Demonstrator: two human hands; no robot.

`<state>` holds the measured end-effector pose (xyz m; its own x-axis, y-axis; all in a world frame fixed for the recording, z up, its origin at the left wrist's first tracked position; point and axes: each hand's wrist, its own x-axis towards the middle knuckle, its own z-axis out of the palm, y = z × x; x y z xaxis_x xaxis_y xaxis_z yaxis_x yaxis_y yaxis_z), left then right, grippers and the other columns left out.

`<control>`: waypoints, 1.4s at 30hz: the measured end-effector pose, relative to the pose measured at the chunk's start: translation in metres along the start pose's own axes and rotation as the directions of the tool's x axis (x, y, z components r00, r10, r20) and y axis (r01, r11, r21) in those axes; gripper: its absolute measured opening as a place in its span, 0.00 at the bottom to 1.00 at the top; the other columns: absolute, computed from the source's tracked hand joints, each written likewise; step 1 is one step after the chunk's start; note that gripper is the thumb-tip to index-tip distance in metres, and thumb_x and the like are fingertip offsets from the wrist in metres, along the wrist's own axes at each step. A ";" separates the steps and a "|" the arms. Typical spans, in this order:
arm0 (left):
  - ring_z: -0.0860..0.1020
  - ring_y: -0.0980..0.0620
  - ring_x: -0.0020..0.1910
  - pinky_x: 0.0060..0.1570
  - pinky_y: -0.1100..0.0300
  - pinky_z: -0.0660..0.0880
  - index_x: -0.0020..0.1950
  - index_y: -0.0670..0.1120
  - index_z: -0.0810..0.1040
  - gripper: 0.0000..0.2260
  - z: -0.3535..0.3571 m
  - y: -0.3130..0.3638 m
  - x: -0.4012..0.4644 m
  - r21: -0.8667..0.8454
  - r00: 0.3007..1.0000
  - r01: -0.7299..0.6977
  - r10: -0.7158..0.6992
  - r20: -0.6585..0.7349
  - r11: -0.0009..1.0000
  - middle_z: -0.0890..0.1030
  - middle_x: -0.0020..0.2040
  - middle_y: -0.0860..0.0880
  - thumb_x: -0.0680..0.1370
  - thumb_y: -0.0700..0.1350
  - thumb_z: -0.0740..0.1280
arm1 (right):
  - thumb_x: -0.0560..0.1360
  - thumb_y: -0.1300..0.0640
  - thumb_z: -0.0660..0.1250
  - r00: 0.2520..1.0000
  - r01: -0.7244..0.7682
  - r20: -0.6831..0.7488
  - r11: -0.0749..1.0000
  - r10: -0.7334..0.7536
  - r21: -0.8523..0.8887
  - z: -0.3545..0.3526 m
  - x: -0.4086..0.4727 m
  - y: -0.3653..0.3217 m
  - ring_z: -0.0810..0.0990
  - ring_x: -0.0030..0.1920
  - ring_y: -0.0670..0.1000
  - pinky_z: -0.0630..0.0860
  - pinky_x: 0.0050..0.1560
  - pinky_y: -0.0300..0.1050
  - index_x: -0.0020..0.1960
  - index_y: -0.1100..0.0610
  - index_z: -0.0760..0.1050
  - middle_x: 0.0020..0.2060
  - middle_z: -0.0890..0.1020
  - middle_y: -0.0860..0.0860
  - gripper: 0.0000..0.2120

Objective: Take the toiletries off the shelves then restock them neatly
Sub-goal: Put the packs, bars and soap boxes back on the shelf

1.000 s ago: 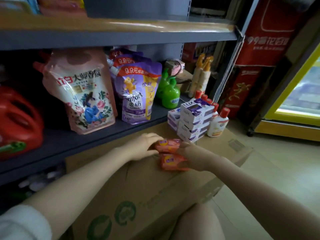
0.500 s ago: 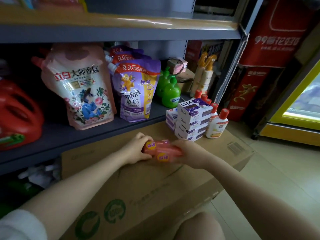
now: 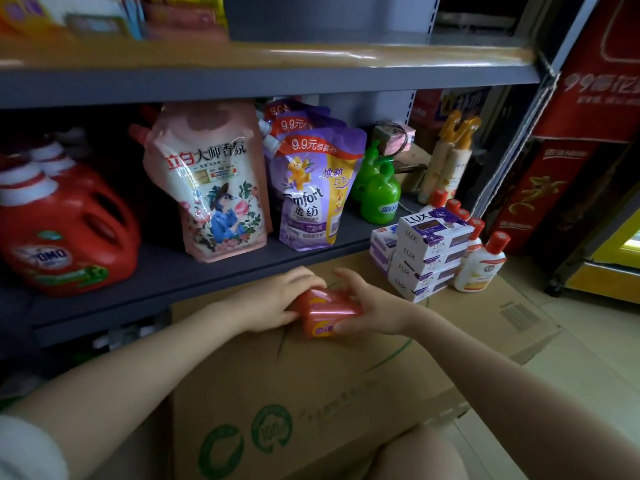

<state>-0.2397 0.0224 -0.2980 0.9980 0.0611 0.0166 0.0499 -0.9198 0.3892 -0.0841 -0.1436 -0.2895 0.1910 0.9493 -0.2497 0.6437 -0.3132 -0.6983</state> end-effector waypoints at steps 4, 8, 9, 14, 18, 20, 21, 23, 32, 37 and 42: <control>0.67 0.56 0.65 0.61 0.62 0.67 0.73 0.55 0.57 0.31 -0.010 -0.001 -0.008 0.001 0.993 0.028 -0.028 0.115 1.000 0.62 0.70 0.55 0.75 0.37 0.63 | 0.65 0.48 0.76 0.997 0.068 0.055 0.938 -0.052 -0.341 0.003 0.017 -0.011 0.72 0.55 0.50 0.67 0.54 0.39 0.68 0.56 0.64 0.56 0.73 0.52 0.36; 0.72 0.56 0.60 0.55 0.59 0.71 0.69 0.55 0.67 0.23 -0.047 -0.006 -0.014 0.156 0.999 -0.036 0.035 0.009 0.987 0.72 0.65 0.56 0.74 0.42 0.60 | 0.65 0.51 0.76 0.998 0.039 0.063 0.944 -0.019 -0.327 0.001 0.024 -0.019 0.75 0.50 0.48 0.71 0.49 0.39 0.68 0.54 0.63 0.56 0.76 0.51 0.36; 0.74 0.55 0.58 0.53 0.58 0.72 0.66 0.53 0.71 0.20 -0.060 -0.007 -0.014 0.184 0.996 -0.046 0.059 -0.066 0.982 0.75 0.62 0.56 0.75 0.45 0.58 | 0.64 0.52 0.76 0.999 0.030 0.042 0.956 -0.018 -0.291 -0.003 0.024 -0.021 0.75 0.48 0.46 0.72 0.47 0.37 0.67 0.54 0.64 0.54 0.76 0.50 0.36; 0.78 0.54 0.47 0.40 0.56 0.78 0.57 0.51 0.76 0.14 -0.148 -0.006 -0.012 0.371 0.823 -0.119 0.301 -0.482 0.921 0.81 0.51 0.52 0.74 0.48 0.57 | 0.60 0.46 0.75 0.966 0.091 -0.242 0.995 -0.096 -0.032 -0.039 0.020 -0.056 0.78 0.45 0.43 0.74 0.44 0.33 0.64 0.49 0.66 0.50 0.77 0.46 0.35; 0.80 0.48 0.48 0.39 0.51 0.79 0.56 0.50 0.75 0.13 -0.223 0.006 -0.011 0.516 0.742 -0.059 0.383 -0.550 0.854 0.81 0.50 0.49 0.76 0.46 0.56 | 0.61 0.54 0.79 0.822 0.313 -0.508 0.949 -0.257 0.028 -0.088 0.023 -0.111 0.79 0.45 0.46 0.77 0.48 0.43 0.58 0.46 0.66 0.46 0.78 0.45 0.31; 0.80 0.46 0.46 0.38 0.50 0.79 0.56 0.47 0.77 0.14 -0.253 0.009 -0.011 0.564 0.712 -0.006 0.399 -0.577 0.826 0.81 0.49 0.49 0.76 0.46 0.55 | 0.64 0.61 0.78 0.747 0.395 -0.588 0.918 -0.311 0.016 -0.116 0.024 -0.141 0.80 0.42 0.46 0.78 0.43 0.45 0.58 0.47 0.66 0.45 0.78 0.45 0.29; 0.81 0.44 0.46 0.37 0.50 0.79 0.56 0.46 0.77 0.15 -0.268 0.010 -0.011 0.593 0.698 0.034 0.406 -0.590 0.804 0.81 0.49 0.48 0.76 0.46 0.55 | 0.64 0.62 0.77 0.707 0.423 -0.624 0.906 -0.333 -0.005 -0.130 0.025 -0.155 0.80 0.41 0.44 0.78 0.41 0.43 0.57 0.47 0.67 0.44 0.78 0.45 0.29; 0.81 0.42 0.45 0.37 0.50 0.79 0.56 0.46 0.77 0.14 -0.296 0.015 -0.009 0.651 0.669 0.117 0.425 -0.610 0.750 0.81 0.49 0.45 0.76 0.46 0.56 | 0.64 0.59 0.78 0.629 0.443 -0.672 0.891 -0.390 -0.103 -0.158 0.030 -0.182 0.79 0.40 0.40 0.76 0.41 0.36 0.57 0.46 0.67 0.44 0.78 0.43 0.29; 0.76 0.50 0.47 0.45 0.60 0.73 0.57 0.51 0.78 0.14 -0.369 0.001 0.028 0.662 0.903 0.415 -0.370 -0.217 0.624 0.80 0.53 0.49 0.74 0.53 0.69 | 0.63 0.45 0.74 0.526 0.209 -0.688 0.860 -0.500 -0.466 -0.222 0.085 -0.254 0.80 0.48 0.57 0.76 0.52 0.56 0.65 0.50 0.62 0.51 0.80 0.52 0.35; 0.75 0.49 0.53 0.50 0.59 0.72 0.66 0.49 0.71 0.27 -0.375 -0.011 0.045 0.620 0.878 0.434 -0.460 -0.130 0.654 0.76 0.60 0.49 0.70 0.54 0.73 | 0.64 0.43 0.73 0.611 0.130 -0.633 0.849 -0.476 -0.512 -0.234 0.116 -0.253 0.79 0.50 0.56 0.75 0.52 0.56 0.65 0.51 0.62 0.52 0.79 0.51 0.35; 0.71 0.50 0.63 0.62 0.56 0.70 0.68 0.49 0.71 0.26 -0.381 -0.023 0.051 0.458 0.847 0.489 -0.530 -0.047 0.742 0.71 0.68 0.50 0.73 0.59 0.67 | 0.63 0.45 0.75 0.701 0.204 -0.577 0.893 -0.419 -0.400 -0.241 0.144 -0.246 0.79 0.49 0.53 0.78 0.51 0.53 0.65 0.50 0.62 0.52 0.78 0.51 0.36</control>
<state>-0.2046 0.1947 0.0445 0.8171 0.5570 -0.1488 0.5432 -0.8302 -0.1252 -0.0364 0.0765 0.0082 0.2922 0.8126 0.5043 0.9107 -0.0754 -0.4061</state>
